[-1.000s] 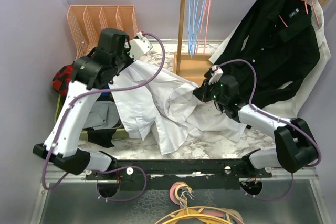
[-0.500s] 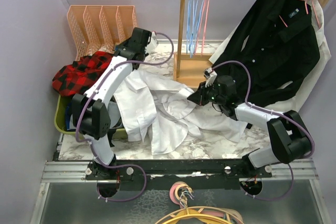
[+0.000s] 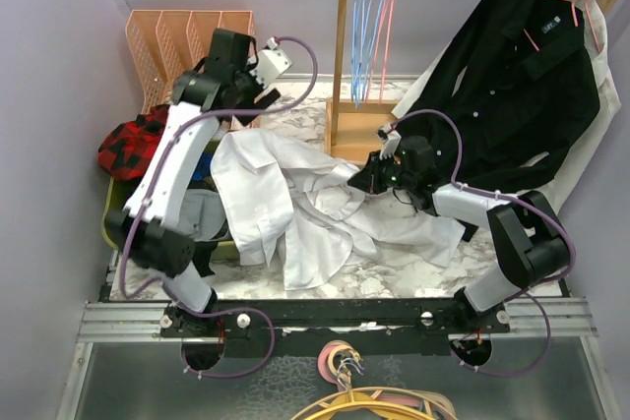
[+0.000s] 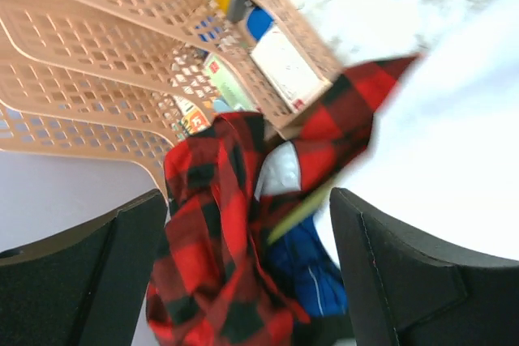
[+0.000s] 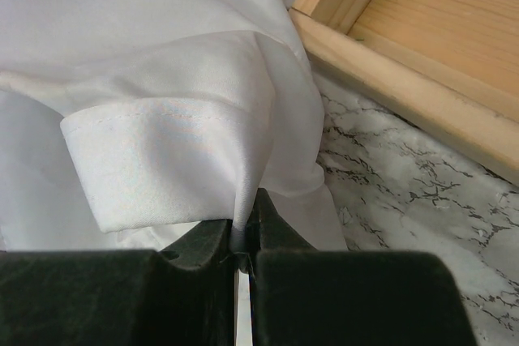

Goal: Place the shirt on the hanger

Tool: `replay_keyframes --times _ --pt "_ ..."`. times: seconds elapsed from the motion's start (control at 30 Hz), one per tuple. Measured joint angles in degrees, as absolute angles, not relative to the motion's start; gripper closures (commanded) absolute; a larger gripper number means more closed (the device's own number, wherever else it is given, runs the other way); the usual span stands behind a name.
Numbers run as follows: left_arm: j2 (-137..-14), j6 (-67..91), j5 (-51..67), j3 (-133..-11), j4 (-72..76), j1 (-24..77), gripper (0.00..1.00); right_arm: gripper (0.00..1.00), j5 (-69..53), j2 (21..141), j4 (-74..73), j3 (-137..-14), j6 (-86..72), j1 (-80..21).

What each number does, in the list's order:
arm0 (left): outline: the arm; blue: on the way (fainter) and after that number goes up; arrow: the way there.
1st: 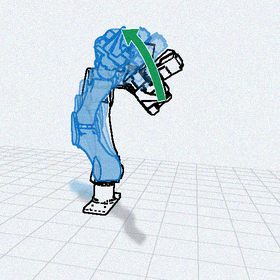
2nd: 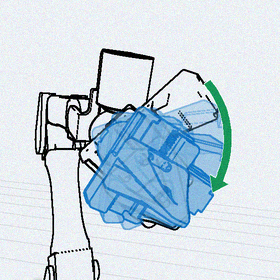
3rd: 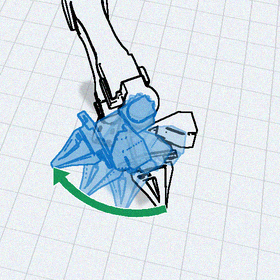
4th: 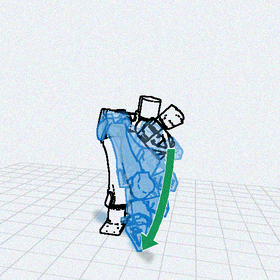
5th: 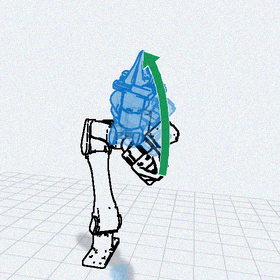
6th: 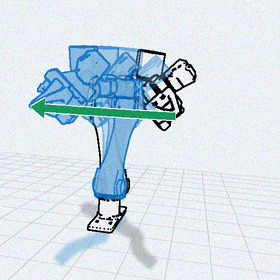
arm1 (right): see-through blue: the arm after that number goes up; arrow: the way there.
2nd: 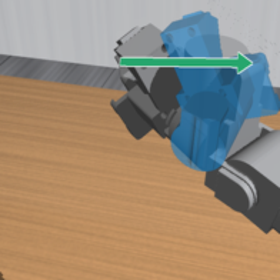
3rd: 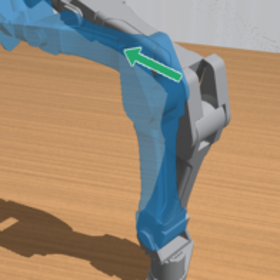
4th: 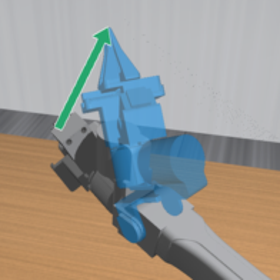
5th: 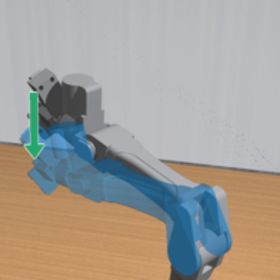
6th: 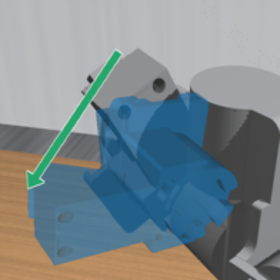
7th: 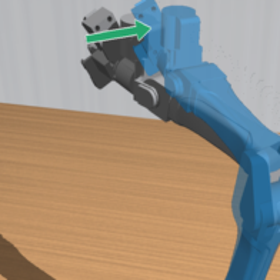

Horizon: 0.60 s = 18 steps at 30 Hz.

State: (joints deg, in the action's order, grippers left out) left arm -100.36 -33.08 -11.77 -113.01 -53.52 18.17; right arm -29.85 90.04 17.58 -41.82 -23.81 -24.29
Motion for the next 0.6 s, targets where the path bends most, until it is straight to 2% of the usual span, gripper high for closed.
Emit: replay_keyframes --times 0.13,0.23,0.33,0.43,0.6 --pt "-86.7 -38.2 -2.3 -108.1 -59.9 22.5 0.16 0.99 -29.1 89.4 19.0 -40.7 -24.4 -24.3" --pt "-82.7 -39.7 3.6 -107.8 -66.2 29.9 0.17 0.99 -28.3 88.8 19.3 -40.1 -24.8 -24.3" --pt "-83.5 -39.0 7.6 -106.4 -71.0 38.3 0.17 0.99 -27.8 88.8 19.3 -40.1 -24.8 -24.3" --pt "-87.9 -37.3 11.4 -102.7 -72.6 45.7 0.07 0.99 -27.5 88.8 19.4 -40.1 -25.3 -24.3" --pt "-92.4 -30.0 10.2 -92.6 -62.5 51.0 0.02 0.99 -26.6 88.8 19.4 -40.1 -27.6 -24.3"
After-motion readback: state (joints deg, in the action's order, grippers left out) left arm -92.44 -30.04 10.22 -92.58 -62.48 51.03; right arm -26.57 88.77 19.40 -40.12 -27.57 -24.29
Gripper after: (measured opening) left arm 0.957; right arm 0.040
